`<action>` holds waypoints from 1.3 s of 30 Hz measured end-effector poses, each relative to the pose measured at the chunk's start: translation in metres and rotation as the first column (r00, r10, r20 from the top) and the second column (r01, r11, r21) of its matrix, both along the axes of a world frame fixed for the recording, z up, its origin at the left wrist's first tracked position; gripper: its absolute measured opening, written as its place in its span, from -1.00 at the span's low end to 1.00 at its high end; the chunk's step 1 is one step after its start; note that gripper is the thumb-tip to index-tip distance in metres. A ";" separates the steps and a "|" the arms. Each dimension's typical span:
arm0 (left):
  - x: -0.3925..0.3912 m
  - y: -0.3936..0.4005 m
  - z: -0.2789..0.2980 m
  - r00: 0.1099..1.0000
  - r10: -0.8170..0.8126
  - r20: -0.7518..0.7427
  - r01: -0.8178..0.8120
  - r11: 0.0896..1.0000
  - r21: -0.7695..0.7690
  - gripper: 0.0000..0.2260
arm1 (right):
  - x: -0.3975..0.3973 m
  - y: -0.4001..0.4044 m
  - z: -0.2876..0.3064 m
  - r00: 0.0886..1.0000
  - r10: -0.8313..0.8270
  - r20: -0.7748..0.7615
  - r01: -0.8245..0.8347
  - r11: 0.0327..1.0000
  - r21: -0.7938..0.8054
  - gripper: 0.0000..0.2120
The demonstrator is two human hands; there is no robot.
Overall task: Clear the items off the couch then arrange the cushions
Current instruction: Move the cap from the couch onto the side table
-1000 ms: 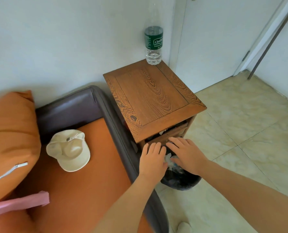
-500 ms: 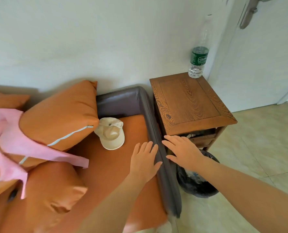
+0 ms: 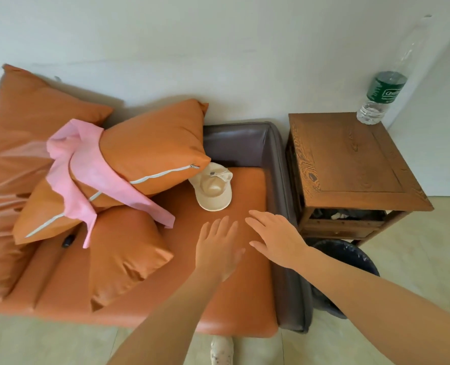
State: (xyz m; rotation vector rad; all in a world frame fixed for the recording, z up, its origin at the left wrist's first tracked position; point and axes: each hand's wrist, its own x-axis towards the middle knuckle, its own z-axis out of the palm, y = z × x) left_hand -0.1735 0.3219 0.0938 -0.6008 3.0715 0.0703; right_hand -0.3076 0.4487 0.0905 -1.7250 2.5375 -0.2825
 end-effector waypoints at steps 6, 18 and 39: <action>-0.005 -0.050 -0.026 0.998 0.050 0.024 -0.050 0.998 0.023 -0.42 | -0.005 -0.047 -0.026 1.000 -0.005 0.019 0.003 0.997 0.079 -0.48; -0.039 -0.155 -0.123 0.996 0.035 0.087 -0.038 0.999 0.033 -0.43 | -0.027 -0.159 -0.121 0.999 0.033 -0.009 -0.030 0.978 0.206 -0.55; -0.114 -0.239 -0.256 0.942 0.012 0.337 0.004 0.999 -0.047 -0.16 | -0.110 -0.238 -0.255 0.975 0.162 -0.151 -0.079 0.893 0.444 -0.31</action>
